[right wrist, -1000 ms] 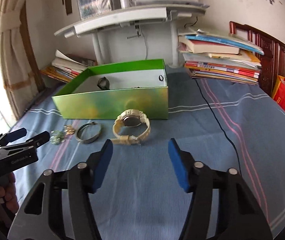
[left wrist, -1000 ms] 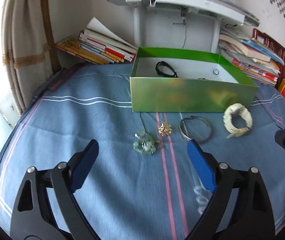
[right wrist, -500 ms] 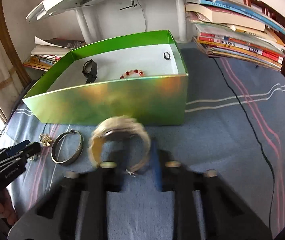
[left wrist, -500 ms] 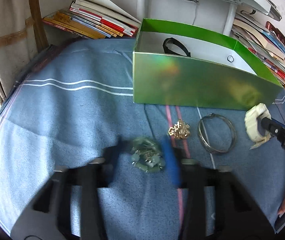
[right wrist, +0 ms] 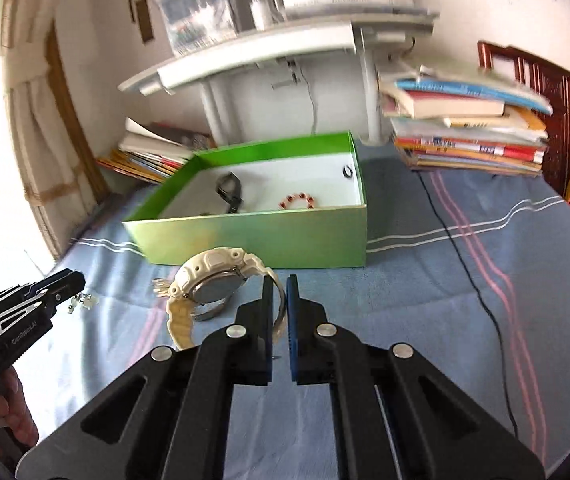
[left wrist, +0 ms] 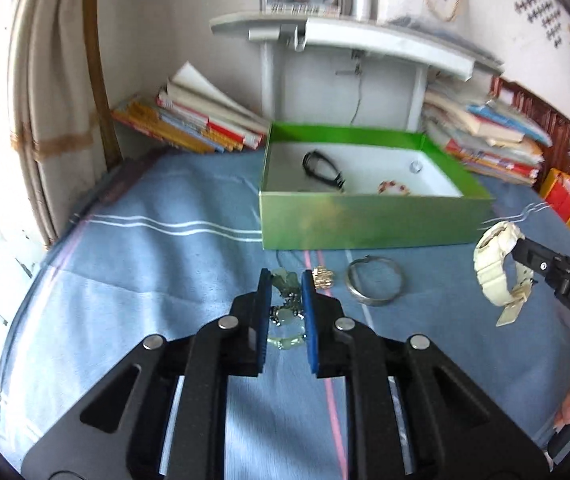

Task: Organize jewelry
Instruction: 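Close the right tool on the white watch while the left tool grasps the jade pendant, then lift the watch and pendant with both tools and carry them toward the green box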

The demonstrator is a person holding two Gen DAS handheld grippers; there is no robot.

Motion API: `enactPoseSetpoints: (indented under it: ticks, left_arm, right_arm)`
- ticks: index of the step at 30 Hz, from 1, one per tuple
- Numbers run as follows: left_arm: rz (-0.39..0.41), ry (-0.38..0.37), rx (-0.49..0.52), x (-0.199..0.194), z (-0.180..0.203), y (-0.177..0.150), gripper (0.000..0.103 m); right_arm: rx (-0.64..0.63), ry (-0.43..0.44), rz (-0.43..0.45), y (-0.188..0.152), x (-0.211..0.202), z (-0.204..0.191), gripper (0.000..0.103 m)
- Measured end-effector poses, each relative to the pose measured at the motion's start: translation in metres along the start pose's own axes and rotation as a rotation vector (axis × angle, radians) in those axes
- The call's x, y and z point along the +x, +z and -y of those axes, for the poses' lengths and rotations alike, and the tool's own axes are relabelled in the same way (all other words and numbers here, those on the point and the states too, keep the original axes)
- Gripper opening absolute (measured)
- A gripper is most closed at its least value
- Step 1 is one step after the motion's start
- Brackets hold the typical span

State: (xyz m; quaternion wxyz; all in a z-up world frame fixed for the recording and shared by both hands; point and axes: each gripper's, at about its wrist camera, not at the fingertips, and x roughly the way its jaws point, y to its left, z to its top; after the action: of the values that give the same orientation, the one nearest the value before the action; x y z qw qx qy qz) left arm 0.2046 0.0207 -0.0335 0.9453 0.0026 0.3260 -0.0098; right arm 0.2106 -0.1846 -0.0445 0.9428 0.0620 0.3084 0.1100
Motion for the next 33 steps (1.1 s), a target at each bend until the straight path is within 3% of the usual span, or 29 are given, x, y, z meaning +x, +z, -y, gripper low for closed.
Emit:
enactPoseSetpoints:
  ticks: [11, 21, 33]
  left_arm:
    - [0.056, -0.049, 0.022, -0.082, 0.017, -0.033, 0.014]
    - [0.053, -0.065, 0.030, -0.108, 0.027, -0.060, 0.014]
    - [0.059, -0.065, 0.029, -0.115, 0.028, -0.062, 0.014]
  right_arm:
    - [-0.006, 0.018, 0.100, -0.035, -0.092, -0.009, 0.006]
    - [-0.012, 0.019, 0.102, -0.061, -0.119, -0.012, 0.006]
    - [-0.014, 0.015, 0.112, -0.065, -0.129, -0.011, 0.006]
